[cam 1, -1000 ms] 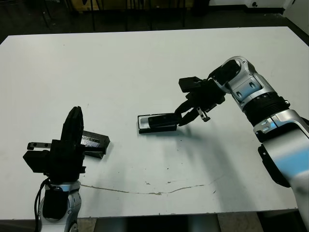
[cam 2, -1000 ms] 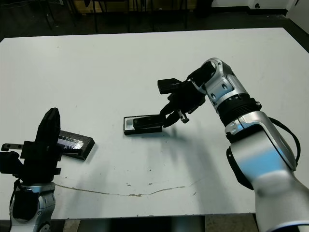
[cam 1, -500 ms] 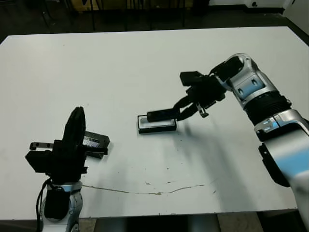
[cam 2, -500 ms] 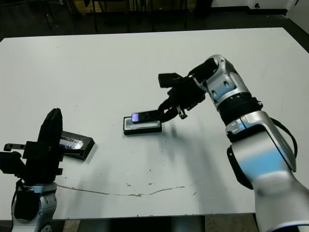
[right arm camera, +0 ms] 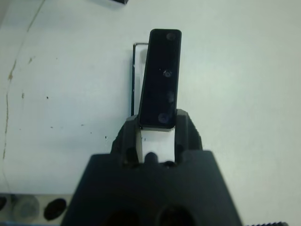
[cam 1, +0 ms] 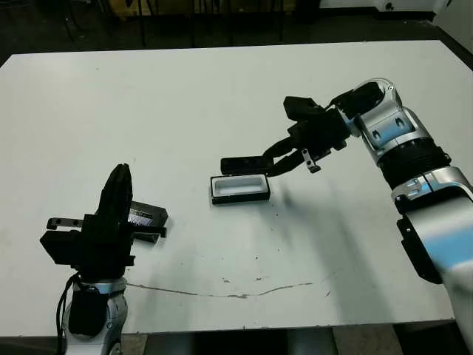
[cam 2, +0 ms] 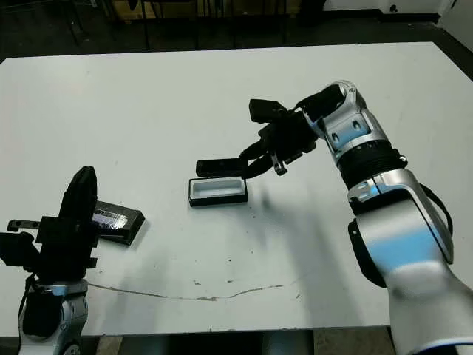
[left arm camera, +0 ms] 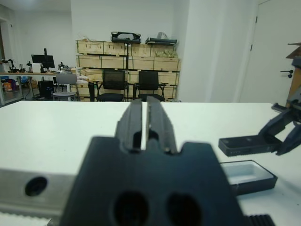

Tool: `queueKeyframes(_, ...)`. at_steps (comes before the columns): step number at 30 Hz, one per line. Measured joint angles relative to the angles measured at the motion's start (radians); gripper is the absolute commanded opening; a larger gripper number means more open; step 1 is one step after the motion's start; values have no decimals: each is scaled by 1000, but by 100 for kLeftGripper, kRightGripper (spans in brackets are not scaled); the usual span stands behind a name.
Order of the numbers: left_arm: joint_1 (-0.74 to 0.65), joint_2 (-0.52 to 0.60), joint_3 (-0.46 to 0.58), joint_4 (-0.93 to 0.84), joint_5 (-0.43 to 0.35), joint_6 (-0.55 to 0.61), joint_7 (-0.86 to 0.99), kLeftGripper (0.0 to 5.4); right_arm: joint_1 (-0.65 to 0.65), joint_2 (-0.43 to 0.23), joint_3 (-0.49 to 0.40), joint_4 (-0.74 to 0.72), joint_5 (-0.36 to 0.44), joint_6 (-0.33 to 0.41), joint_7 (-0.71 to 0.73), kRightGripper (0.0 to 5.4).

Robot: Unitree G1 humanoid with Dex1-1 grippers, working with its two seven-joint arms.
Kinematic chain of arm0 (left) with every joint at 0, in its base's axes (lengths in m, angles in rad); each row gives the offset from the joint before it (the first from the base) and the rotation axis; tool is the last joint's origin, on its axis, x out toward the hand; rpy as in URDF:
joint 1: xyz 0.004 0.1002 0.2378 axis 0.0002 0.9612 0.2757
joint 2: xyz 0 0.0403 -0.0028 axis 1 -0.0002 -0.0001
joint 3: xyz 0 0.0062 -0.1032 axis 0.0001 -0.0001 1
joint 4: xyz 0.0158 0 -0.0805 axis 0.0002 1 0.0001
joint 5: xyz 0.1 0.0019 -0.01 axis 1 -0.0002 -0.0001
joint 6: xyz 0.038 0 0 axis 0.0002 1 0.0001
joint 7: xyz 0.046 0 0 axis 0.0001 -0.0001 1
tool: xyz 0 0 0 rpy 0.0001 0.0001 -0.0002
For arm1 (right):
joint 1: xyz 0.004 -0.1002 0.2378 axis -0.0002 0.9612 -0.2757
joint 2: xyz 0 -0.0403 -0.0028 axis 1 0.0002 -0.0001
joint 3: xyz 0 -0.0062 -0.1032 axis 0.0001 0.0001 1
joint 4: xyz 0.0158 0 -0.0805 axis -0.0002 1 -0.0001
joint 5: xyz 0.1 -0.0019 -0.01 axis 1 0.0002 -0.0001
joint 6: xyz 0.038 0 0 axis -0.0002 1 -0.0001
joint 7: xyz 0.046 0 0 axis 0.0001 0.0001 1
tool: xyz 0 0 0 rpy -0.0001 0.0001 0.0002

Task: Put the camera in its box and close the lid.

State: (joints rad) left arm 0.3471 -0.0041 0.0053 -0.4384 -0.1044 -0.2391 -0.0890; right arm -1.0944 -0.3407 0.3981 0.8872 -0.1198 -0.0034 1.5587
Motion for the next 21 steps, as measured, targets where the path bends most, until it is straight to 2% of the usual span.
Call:
queueKeyframes(6, 1, 0, -2, 0, -1, 0, 2, 0, 0, 1, 25, -5, -43, -12, -24, 38)
queueKeyframes(21, 1, 0, -2, 0, -1, -1, -1, 0, 2, -3, 58, -46, -89, -31, -32, 38)
